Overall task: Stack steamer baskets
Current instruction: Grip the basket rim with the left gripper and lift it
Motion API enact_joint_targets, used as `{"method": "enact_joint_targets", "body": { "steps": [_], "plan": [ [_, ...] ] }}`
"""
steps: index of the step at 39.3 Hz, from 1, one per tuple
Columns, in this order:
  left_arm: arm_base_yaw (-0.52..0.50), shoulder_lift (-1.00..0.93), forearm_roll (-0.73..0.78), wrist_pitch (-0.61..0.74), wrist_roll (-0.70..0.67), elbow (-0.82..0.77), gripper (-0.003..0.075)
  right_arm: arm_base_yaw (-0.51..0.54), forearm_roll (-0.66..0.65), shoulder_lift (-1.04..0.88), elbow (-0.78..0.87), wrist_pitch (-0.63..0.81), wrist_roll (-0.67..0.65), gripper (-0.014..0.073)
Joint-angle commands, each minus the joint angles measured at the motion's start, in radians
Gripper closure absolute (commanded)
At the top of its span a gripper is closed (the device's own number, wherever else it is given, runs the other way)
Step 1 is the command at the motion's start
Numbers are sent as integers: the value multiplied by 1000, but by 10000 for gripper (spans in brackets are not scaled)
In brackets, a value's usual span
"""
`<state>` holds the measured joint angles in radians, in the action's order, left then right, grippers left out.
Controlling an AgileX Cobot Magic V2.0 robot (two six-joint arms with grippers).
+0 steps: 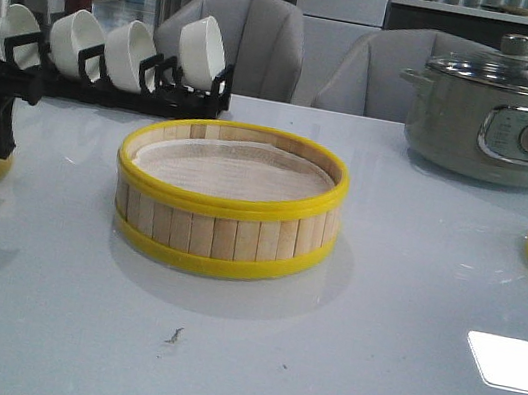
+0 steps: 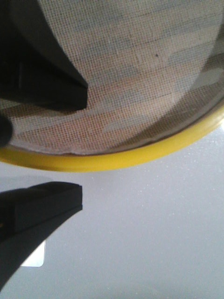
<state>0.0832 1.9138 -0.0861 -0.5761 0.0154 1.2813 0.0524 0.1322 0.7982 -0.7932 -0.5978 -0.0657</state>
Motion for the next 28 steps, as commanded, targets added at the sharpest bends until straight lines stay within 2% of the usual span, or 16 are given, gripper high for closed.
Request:
{"method": "enact_joint_targets", "body": {
  "steps": [1,6,8,15,19,28],
  "plan": [
    [5,-50,-10,35,-8,32,390,1,-8,-2,-37,79,9,116],
    [5,-50,-12,24,-8,40,653,1,-8,-2,-37,84,9,116],
    [5,-54,-12,14,-8,49,615,1,-8,-2,-37,84,9,116],
    [24,-70,-30,-41,-8,143,634,1,-8,-2,-37,86,9,116],
    [54,-74,-35,-94,-8,261,634,1,-8,-2,-37,89,9,116],
    [199,-74,-40,-233,-8,518,634,1,-8,-2,-37,89,9,116]
  ]
}}
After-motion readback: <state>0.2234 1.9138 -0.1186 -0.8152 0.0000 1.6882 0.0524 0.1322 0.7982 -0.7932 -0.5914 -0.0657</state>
